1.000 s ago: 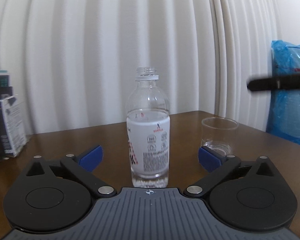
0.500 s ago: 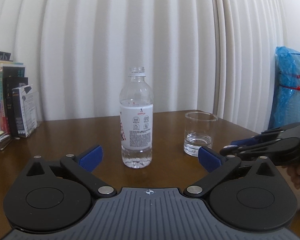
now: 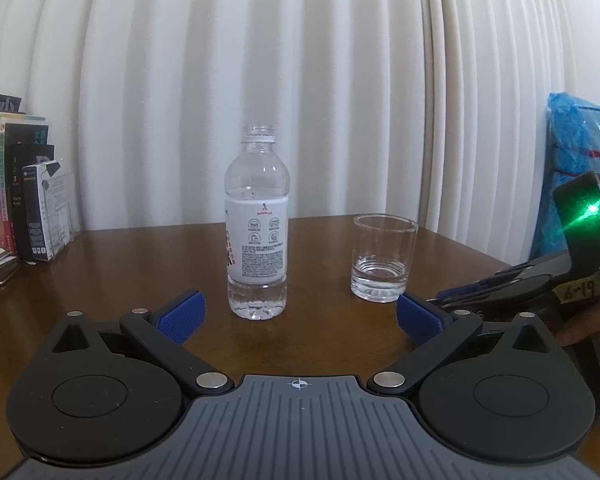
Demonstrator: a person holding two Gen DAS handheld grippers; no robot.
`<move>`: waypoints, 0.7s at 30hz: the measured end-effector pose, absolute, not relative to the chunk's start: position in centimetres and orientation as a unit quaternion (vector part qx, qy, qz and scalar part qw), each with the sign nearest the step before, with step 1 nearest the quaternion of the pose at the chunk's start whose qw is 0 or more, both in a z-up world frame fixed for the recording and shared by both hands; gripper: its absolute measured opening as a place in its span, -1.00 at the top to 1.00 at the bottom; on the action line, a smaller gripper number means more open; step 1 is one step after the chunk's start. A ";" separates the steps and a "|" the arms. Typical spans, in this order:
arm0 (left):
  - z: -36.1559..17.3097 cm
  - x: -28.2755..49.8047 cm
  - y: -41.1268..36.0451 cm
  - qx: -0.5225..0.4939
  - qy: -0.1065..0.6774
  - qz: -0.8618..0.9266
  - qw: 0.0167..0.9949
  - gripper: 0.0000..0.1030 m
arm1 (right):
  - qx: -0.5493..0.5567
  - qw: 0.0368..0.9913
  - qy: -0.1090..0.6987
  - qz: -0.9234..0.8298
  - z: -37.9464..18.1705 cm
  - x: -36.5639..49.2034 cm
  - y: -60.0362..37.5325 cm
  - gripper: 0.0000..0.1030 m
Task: Unscrew bottle cap and pour
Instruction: 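Carry the cap beside the glass and open the right tool onto the desk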
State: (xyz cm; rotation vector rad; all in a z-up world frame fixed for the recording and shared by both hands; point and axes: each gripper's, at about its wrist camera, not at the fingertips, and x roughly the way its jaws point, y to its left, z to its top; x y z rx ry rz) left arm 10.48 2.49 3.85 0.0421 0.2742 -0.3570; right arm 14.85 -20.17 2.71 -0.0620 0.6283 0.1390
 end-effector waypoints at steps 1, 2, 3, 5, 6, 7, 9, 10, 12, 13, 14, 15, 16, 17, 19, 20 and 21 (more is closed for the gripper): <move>3.9 10.1 2.3 0.021 0.137 -0.177 0.974 -1.00 | -0.031 0.947 0.313 0.068 2.7 14.9 -20.1 0.37; 4.0 9.7 2.0 0.022 0.137 -0.177 0.974 -1.00 | -0.031 0.946 0.316 0.068 2.6 15.0 -20.1 0.37; 4.0 9.6 1.9 0.022 0.137 -0.177 0.974 -1.00 | -0.031 0.945 0.318 0.068 2.3 15.3 -20.2 0.37; 4.0 9.3 1.8 0.021 0.138 -0.177 0.974 -1.00 | -0.031 0.944 0.322 0.069 2.2 15.4 -20.2 0.37; 4.0 9.2 1.8 0.021 0.138 -0.176 0.974 -1.00 | -0.031 0.943 0.323 0.069 2.1 15.4 -20.2 0.37; 4.0 9.1 1.8 0.020 0.138 -0.176 0.974 -1.00 | -0.032 0.943 0.323 0.069 2.2 15.4 -20.2 0.37; 4.0 9.1 1.8 0.019 0.138 -0.175 0.975 -1.00 | -0.032 0.943 0.323 0.068 2.2 15.4 -20.2 0.37; 4.0 9.2 1.9 0.018 0.139 -0.175 0.975 -1.00 | -0.032 0.943 0.324 0.068 2.1 15.5 -20.2 0.37; 4.0 9.2 1.9 0.017 0.139 -0.174 0.975 -1.00 | -0.033 0.943 0.323 0.067 2.1 15.4 -20.2 0.37; 4.0 9.2 1.9 0.017 0.139 -0.173 0.975 -1.00 | -0.034 0.943 0.323 0.066 2.1 15.4 -20.2 0.36; 4.0 9.1 1.9 0.017 0.139 -0.173 0.975 -1.00 | -0.035 0.944 0.323 0.063 2.1 15.4 -20.2 0.34; 4.0 9.1 1.8 0.016 0.139 -0.173 0.975 -1.00 | -0.036 0.944 0.323 0.060 2.1 15.5 -20.1 0.27; 4.0 9.0 1.8 0.016 0.139 -0.173 0.975 -1.00 | -0.039 0.944 0.323 0.056 2.1 15.4 -20.1 0.20; 4.1 9.0 1.8 0.016 0.140 -0.172 0.975 -1.00 | -0.042 0.944 0.322 0.053 2.1 15.4 -20.0 0.19; 4.1 8.8 1.8 0.016 0.140 -0.172 0.975 -1.00 | -0.041 0.944 0.322 0.054 2.1 15.3 -20.0 0.19; 4.1 8.7 1.7 0.016 0.140 -0.170 0.975 -1.00 | -0.041 0.945 0.320 0.054 2.2 15.2 -19.9 0.19; 4.1 8.6 1.7 0.016 0.140 -0.169 0.976 -1.00 | -0.040 0.946 0.317 0.053 2.2 15.1 -19.9 0.19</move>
